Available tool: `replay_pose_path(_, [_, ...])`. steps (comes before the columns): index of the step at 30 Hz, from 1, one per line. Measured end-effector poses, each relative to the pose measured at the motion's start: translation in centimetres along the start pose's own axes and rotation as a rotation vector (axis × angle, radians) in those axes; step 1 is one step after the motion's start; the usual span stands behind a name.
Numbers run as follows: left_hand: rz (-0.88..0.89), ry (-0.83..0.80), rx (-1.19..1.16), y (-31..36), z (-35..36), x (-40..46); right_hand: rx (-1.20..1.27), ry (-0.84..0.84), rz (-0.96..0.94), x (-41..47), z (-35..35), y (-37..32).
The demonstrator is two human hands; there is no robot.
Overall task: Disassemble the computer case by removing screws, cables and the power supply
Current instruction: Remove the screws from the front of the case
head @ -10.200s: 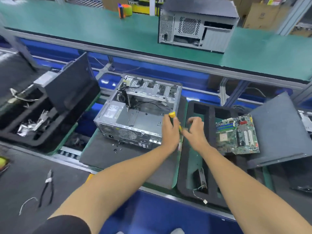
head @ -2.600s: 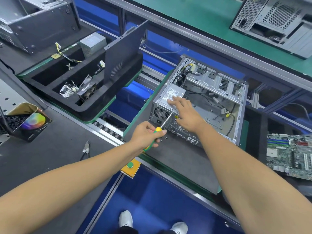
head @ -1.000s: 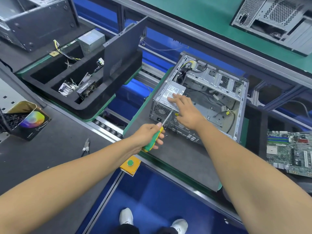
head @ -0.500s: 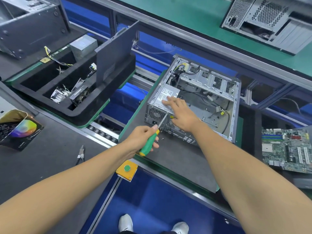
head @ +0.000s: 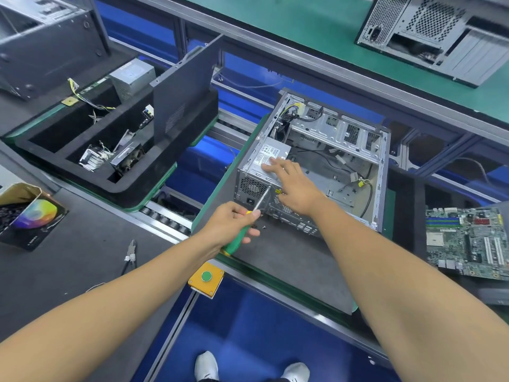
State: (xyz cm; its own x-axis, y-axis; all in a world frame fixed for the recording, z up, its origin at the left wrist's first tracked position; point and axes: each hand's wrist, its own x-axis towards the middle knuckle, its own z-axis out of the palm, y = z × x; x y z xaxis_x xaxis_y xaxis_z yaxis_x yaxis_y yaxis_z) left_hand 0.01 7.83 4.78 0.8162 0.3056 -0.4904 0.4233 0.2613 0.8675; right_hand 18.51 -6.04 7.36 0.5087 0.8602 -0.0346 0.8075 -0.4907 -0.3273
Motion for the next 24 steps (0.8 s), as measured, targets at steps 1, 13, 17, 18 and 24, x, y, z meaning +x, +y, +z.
replay_pose_path(1, [-0.005,-0.034,0.010,-0.1,-0.1,-0.1,-0.001,-0.001,0.000,0.0,0.0,0.0])
replay_pose_path(13, [0.041,0.012,0.067,0.3,1.1,-0.1,-0.014,-0.007,-0.001,0.0,0.0,-0.1])
replay_pose_path(17, [0.034,-0.076,0.042,0.2,0.9,-0.1,-0.017,-0.009,0.006,0.0,-0.1,-0.1])
replay_pose_path(18, [0.033,-0.098,0.057,0.4,1.0,-0.1,-0.015,-0.008,0.006,0.0,-0.1,-0.1])
replay_pose_path(24, [0.065,-0.056,0.140,1.9,2.7,1.0,-0.009,-0.019,0.013,0.0,-0.2,-0.2])
